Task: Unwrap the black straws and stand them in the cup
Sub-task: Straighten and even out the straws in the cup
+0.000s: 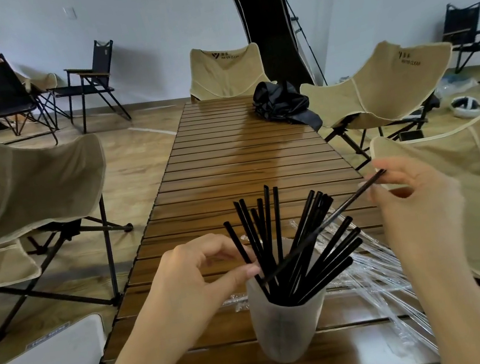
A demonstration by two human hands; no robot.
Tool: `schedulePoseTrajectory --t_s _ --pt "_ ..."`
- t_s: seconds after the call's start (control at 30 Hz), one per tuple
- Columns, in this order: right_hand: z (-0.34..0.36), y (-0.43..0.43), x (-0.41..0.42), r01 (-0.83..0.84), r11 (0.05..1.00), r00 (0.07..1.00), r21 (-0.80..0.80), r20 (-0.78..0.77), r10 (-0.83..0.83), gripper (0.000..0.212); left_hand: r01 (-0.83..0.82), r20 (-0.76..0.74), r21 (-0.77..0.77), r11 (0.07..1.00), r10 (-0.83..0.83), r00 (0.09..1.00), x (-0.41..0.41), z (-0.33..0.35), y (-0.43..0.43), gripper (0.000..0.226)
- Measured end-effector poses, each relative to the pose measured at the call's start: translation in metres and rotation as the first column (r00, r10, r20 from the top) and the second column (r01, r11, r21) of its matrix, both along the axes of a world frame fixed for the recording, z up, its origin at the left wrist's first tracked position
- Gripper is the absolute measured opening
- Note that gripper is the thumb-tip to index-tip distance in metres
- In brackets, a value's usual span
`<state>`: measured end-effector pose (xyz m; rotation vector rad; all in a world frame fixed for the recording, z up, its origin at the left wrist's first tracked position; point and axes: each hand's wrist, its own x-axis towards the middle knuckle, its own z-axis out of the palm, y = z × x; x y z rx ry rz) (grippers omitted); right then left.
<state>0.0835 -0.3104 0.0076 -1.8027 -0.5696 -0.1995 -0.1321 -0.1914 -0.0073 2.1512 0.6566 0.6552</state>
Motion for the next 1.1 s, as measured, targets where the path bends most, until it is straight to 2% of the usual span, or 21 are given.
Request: schedulePoseTrajectory --t_s 0.17,0.27,0.4,0.5,0.63,0.93,1.1 --pt "0.001 0.001 -0.003 -0.101 0.991 0.995 -0.083 -0.008 0.101 0.006 0.008 0.015 -0.004 1.000 -0.008 1.000 0.000 -0.001 0.001 0.027" --pt "0.001 0.003 -0.005 -0.161 0.984 0.987 -0.069 -0.008 0.161 0.024 0.009 0.022 -0.018 1.000 -0.009 1.000 0.000 -0.002 0.001 0.023" --pt "0.010 0.002 -0.013 -0.307 0.952 0.950 -0.015 -0.065 0.306 0.022 0.018 0.028 -0.019 1.000 -0.017 0.999 -0.001 -0.003 0.002 0.021" --pt "0.018 0.002 -0.018 -0.439 0.897 0.898 -0.060 -0.064 0.435 0.019 0.024 0.023 -0.016 1.000 -0.024 0.999 -0.001 -0.003 0.003 0.022" --pt "0.023 0.004 -0.027 -0.535 0.840 0.844 -0.092 -0.099 0.527 0.019 0.023 0.024 -0.002 1.000 -0.023 0.999 -0.001 -0.002 0.002 0.019" --pt "0.027 0.005 -0.035 -0.580 0.793 0.814 -0.189 -0.103 0.571 0.047 0.034 0.037 0.001 0.999 -0.034 0.999 -0.001 -0.003 0.003 0.019" --pt "0.028 0.005 -0.035 -0.600 0.774 0.797 -0.202 -0.076 0.599 0.038 0.033 0.045 0.009 0.999 -0.034 0.998 -0.002 -0.003 0.004 0.019"
